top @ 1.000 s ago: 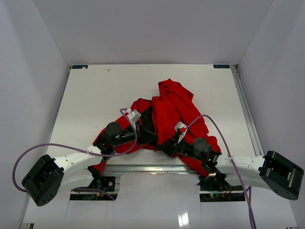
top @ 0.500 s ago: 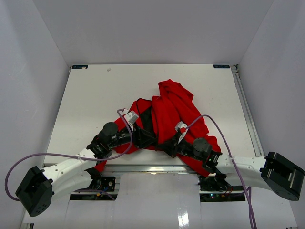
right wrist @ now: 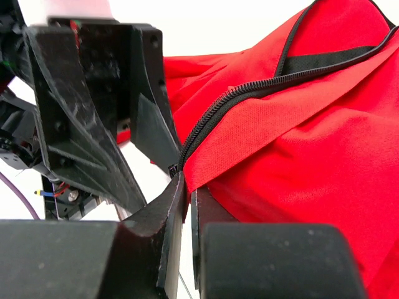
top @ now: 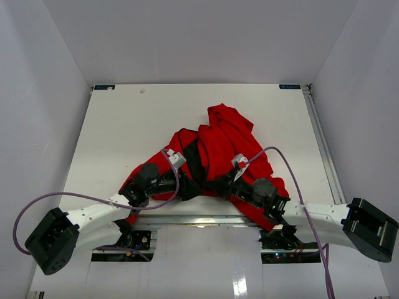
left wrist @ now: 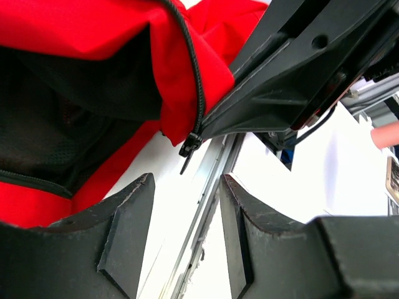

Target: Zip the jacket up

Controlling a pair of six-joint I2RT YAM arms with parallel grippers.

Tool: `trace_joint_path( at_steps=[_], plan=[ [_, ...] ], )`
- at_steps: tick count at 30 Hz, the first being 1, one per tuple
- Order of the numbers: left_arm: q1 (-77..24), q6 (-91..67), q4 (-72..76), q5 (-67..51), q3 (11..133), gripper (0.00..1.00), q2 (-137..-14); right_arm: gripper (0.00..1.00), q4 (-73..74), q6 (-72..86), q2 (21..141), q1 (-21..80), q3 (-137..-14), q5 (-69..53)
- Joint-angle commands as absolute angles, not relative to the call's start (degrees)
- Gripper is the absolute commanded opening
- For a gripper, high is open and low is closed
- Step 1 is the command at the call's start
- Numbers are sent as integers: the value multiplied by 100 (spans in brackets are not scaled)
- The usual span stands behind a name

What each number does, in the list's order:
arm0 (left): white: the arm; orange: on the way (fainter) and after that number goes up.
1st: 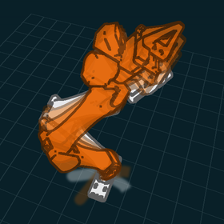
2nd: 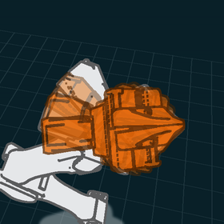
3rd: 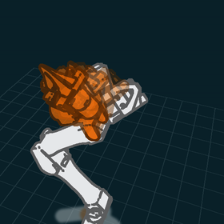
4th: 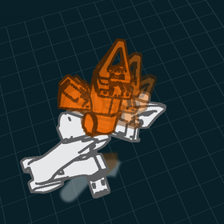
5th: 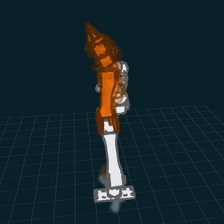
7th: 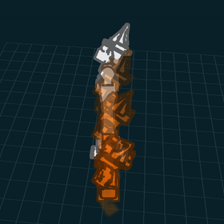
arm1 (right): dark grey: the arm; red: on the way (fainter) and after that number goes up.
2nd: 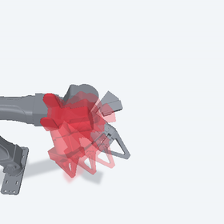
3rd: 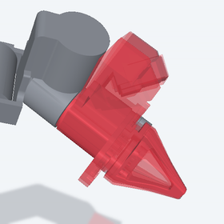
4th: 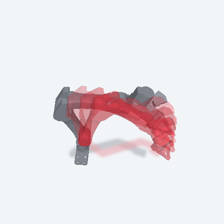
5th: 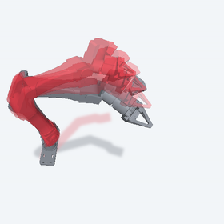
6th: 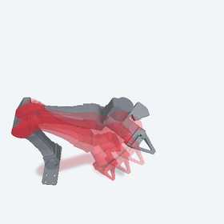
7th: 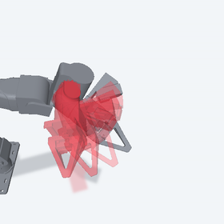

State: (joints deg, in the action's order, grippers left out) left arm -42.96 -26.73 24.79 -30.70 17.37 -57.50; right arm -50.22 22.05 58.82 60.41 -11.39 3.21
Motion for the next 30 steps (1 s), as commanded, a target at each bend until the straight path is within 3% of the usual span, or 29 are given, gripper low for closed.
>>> trace_joint_path(
  at_steps=[1, 30],
  plan=[
    [-4300, -2744, 3126, -3488, 1667, 57, -5989, 8, -5511, 2250, 5953, 6058, -1403, 525],
    [-4299, -2812, 3822, -3437, 1845, 53, -6616, 8, -5625, 2398, 5783, 6063, -1267, 176]
  ],
)
